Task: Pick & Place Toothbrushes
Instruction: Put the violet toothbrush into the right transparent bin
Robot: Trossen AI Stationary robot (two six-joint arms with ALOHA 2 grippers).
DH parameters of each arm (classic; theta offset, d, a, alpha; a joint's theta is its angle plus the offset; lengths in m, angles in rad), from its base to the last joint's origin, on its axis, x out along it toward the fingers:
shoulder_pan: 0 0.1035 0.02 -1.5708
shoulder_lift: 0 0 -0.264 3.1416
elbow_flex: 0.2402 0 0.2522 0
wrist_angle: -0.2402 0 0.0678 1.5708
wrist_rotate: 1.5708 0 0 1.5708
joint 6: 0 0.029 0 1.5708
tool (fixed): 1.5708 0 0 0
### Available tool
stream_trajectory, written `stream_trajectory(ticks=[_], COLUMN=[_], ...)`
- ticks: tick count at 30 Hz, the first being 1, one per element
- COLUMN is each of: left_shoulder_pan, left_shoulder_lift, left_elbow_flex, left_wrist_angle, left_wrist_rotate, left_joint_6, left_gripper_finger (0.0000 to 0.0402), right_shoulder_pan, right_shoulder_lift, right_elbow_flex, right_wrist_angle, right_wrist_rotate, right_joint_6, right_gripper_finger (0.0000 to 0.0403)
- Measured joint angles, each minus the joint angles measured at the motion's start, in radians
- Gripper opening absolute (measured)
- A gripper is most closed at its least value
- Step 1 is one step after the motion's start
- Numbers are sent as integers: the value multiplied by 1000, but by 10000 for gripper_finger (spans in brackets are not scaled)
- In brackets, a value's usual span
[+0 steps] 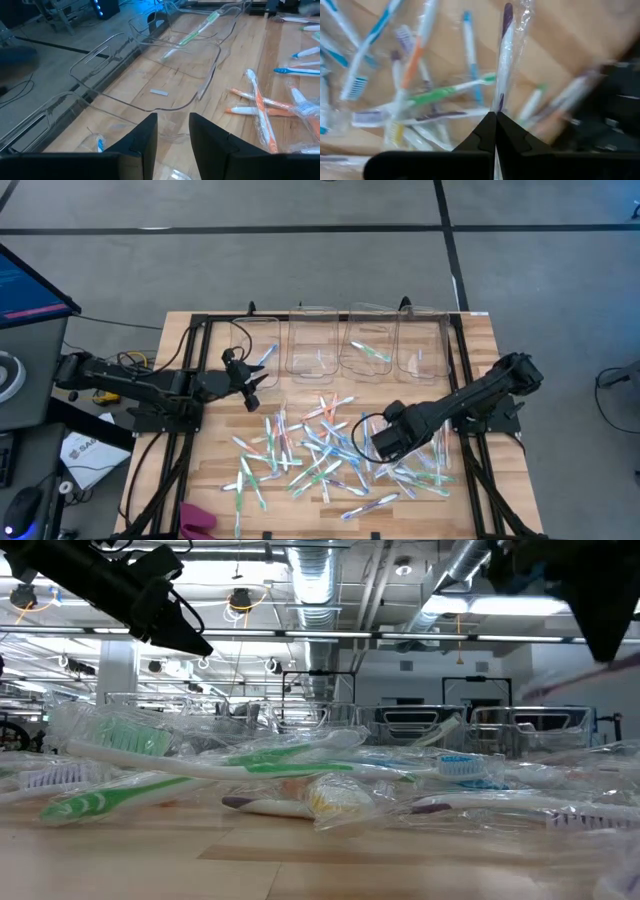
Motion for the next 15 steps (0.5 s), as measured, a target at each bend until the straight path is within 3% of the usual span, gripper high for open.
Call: stream_trajectory(ticks=[2, 8, 15], left_shoulder_pan=[0, 0, 0], left_shoulder_lift=[0, 0, 0], left_elbow_flex=[0, 0, 0], left_wrist_angle=[1, 2, 4], left_wrist_rotate=[0, 6, 110], left_joint_6=[0, -2, 0], left_gripper_finger=[104, 104, 104], right_shoulder_pan=[0, -2, 44], right_shoulder_lift=[0, -93, -247], right_elbow_flex=[42, 59, -13], right_wrist_angle=[-93, -102, -94], right_wrist_rotate=[19, 78, 78], right_joint_6=[2, 18, 106], right_gripper_finger=[0, 0, 0])
